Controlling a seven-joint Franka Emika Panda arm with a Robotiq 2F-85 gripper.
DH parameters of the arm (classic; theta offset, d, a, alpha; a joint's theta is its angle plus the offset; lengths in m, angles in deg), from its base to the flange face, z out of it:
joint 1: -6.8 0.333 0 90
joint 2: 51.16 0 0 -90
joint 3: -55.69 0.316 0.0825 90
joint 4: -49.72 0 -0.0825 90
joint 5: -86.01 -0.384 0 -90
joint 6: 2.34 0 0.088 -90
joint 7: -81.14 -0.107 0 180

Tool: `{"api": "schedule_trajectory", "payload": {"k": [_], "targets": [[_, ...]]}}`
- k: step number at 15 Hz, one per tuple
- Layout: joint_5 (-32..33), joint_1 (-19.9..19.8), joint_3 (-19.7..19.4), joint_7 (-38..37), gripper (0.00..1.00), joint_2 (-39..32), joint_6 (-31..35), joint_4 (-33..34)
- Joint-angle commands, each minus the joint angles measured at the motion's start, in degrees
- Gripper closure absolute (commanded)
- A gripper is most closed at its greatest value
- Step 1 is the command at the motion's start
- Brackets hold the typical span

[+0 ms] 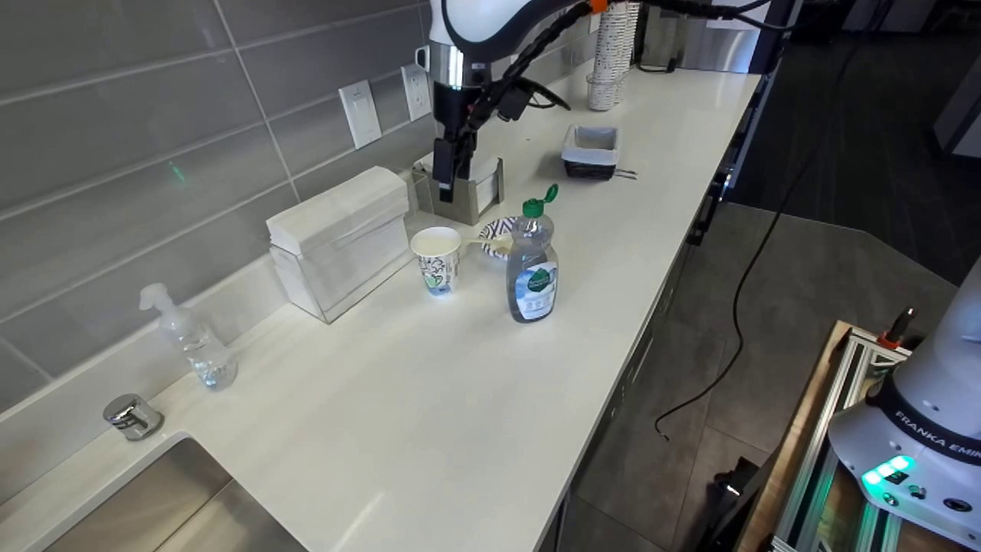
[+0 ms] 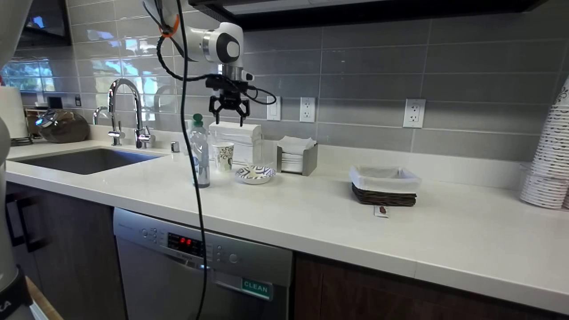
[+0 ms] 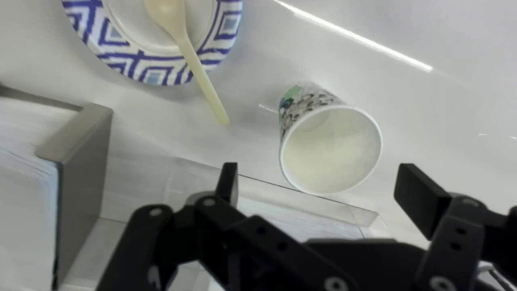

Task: Move the paper cup to the left

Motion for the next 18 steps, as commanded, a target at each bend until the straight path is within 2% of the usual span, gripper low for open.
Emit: {"api": "schedule_trajectory", "payload": {"k": [1,3,7,11,13,15,18], "targets": [[2.5,0.6,-2.3,-8.6,0.00,8.5,-2.0,-9.2],[2.9,0.4,-2.9,-12.0,0.00,11.7,-1.0,-12.7],[3.7,0.3,-3.2,-13.9,0.00,17.2,2.3,-19.5],[9.1,0.5,-2.8,-12.4,0.00,23.1,5.0,-24.5],[11.4,0.5,-2.5,-13.0,0.00,26.7,4.0,-26.4],[12.0,0.4,-2.2,-13.8,0.00,30.1,3.1,-27.9],[9.2,0.4,-2.4,-14.3,0.00,34.5,3.4,-30.1]]}}
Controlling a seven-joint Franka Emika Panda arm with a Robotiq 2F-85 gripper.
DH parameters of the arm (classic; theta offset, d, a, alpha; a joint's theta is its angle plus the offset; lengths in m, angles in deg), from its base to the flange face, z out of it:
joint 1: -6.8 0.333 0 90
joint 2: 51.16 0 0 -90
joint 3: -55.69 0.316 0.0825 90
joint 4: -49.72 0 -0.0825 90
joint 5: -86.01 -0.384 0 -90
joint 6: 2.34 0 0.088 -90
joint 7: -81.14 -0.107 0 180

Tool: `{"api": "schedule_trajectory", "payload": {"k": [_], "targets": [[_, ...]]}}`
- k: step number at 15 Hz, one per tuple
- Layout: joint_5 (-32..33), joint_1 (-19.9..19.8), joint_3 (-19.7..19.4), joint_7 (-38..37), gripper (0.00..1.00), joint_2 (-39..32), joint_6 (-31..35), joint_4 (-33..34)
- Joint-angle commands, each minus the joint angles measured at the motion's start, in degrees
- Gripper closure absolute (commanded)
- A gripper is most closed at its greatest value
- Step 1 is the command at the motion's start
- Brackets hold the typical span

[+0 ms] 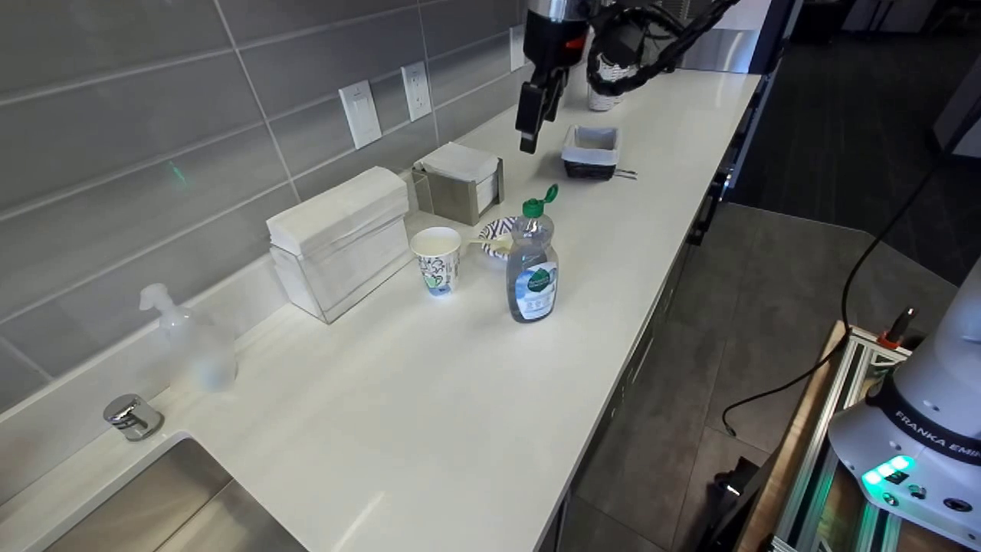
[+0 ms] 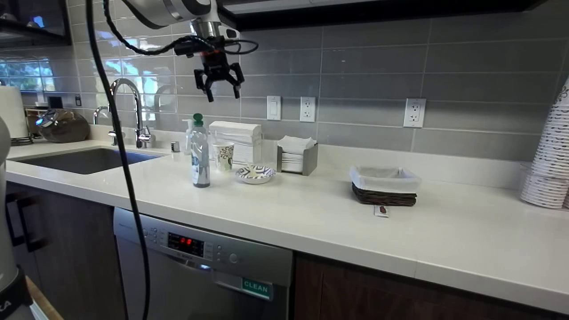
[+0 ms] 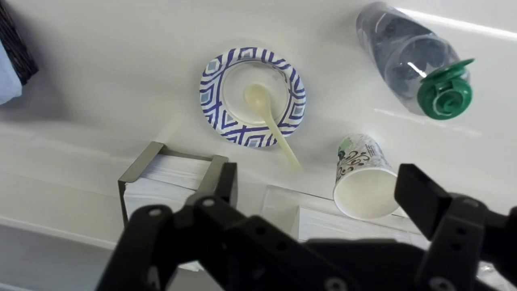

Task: Move the paper cup to the left

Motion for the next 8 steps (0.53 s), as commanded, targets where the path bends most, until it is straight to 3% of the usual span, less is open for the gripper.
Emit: {"api": "schedule_trajectory", "payload": {"k": [1,4,5,8], "targets": [[-1.7,0.3,-0.2,-1.5,0.00,6.9,0.4,-5.2],[-4.3,0.8,-1.3,0.8,0.00,10.4,3.4,-7.6],[-2.0,0.2,-0.3,-0.6,0.00,7.0,0.4,-3.7],[-2.1,0.1,-0.3,-0.5,0.00,7.7,0.6,-3.8]]}}
